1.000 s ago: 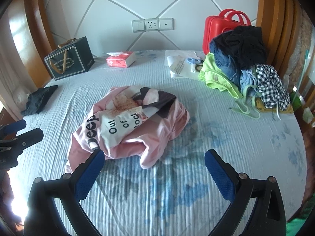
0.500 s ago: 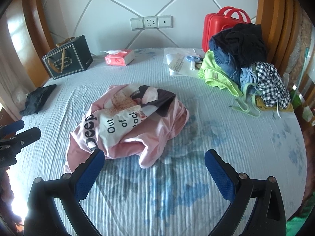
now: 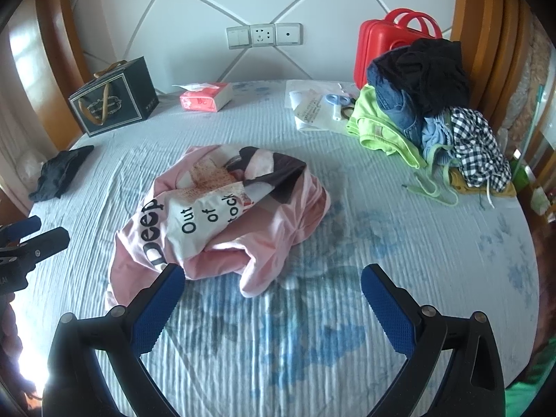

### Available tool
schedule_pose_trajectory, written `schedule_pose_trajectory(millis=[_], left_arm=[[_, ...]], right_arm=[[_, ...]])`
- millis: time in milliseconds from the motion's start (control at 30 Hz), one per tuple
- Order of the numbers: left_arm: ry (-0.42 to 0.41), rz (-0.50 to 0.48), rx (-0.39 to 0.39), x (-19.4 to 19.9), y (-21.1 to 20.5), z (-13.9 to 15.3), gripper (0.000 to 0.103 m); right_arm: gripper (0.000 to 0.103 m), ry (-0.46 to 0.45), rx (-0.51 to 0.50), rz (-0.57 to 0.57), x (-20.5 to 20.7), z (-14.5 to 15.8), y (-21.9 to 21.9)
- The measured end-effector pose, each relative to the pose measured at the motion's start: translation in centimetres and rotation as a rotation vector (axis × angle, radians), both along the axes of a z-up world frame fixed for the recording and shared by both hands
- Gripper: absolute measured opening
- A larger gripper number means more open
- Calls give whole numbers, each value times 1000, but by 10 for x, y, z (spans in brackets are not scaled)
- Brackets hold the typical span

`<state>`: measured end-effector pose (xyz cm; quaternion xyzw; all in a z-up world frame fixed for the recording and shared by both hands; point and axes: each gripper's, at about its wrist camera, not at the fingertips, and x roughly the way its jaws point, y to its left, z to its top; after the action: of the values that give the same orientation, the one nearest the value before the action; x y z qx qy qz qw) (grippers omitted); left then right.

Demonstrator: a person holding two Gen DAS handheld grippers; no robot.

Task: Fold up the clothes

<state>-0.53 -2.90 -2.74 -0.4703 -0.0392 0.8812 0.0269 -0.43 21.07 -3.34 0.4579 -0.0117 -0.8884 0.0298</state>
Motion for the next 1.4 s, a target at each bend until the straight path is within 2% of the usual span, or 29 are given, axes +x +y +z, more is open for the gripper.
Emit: schedule_pose_trajectory(millis=[133, 267, 333, 467, 500, 567, 600, 633, 667, 700, 733, 767, 800, 867, 1000, 1067, 1100, 1133, 1167, 1200, 1233, 1300, 1333, 1400], left_arm=[[-24, -2, -5, -2, -3, -16, 103], [-76, -10, -15, -5, -5, -45, 103], [-123, -17, -27, -9, -4, -68, 101], [-208, -44, -9, -19, 4, -105, 87], [-230, -54, -18, -22, 8, -114, 80], [-268, -76, -27, -29, 15, -129, 60], [-256, -63, -29, -31, 11, -126, 50], [-245, -50, -32, -33, 8, -122, 31], [-233, -37, -34, -35, 4, -118, 21], [-221, -25, -37, -37, 0, -115, 12], [-209, -12, -39, -38, -4, -111, 9], [-197, 1, -42, -40, -8, -107, 8], [-185, 14, -44, -42, -11, -104, 8], [-145, 55, -53, -44, -25, -86, 8], [-71, 125, -58, -37, -60, -37, 8], [-80, 123, -17, -35, -71, -23, 8], [-94, 97, 48, -29, -75, -20, 10], [-108, 73, 107, -24, -79, -18, 21], [-114, 63, 128, -19, -80, -16, 28], [-119, 53, 143, -14, -81, -14, 42], [-117, 45, 123, -8, -78, -14, 54], [-117, 29, 76, 1, -73, -17, 62], [-120, 23, 52, 4, -71, -20, 62], [-142, 21, 34, 0, -73, -26, 62]], right_arm=[[101, -23, -7, -13, -2, -10, 4], [74, -91, -27, -13, -10, -33, 10], [72, -128, -33, -10, -15, -46, 12], [72, -183, -17, 8, -31, -70, 8], [72, -196, -13, 10, -35, -76, 7], [72, -229, -12, 15, -46, -92, 5], [72, -240, -20, 19, -51, -99, 3], [72, -252, -29, 22, -56, -107, 2], [72, -264, -29, 25, -61, -114, 0], [68, -275, -9, 31, -66, -120, -2], [57, -280, 14, 42, -71, -124, -5], [15, -279, 39, 45, -75, -124, -5], [6, -274, 67, 37, -78, -121, -4], [6, -210, 78, 2, -80, -102, 7], [6, -1, 113, -141, -63, -31, 56], [6, 76, 109, -219, -45, -1, 86], [6, 95, 109, -249, -35, 10, 99], [6, 102, 117, -279, -23, 17, 111], [6, 110, 125, -308, -12, 24, 124], [6, 106, 140, -335, -1, 29, 134], [6, 75, 170, -353, 9, 27, 141], [9, -29, 165, -370, 24, 8, 160], [13, -96, 145, -376, 33, -7, 169], [34, -197, 110, -388, 44, -34, 181]])
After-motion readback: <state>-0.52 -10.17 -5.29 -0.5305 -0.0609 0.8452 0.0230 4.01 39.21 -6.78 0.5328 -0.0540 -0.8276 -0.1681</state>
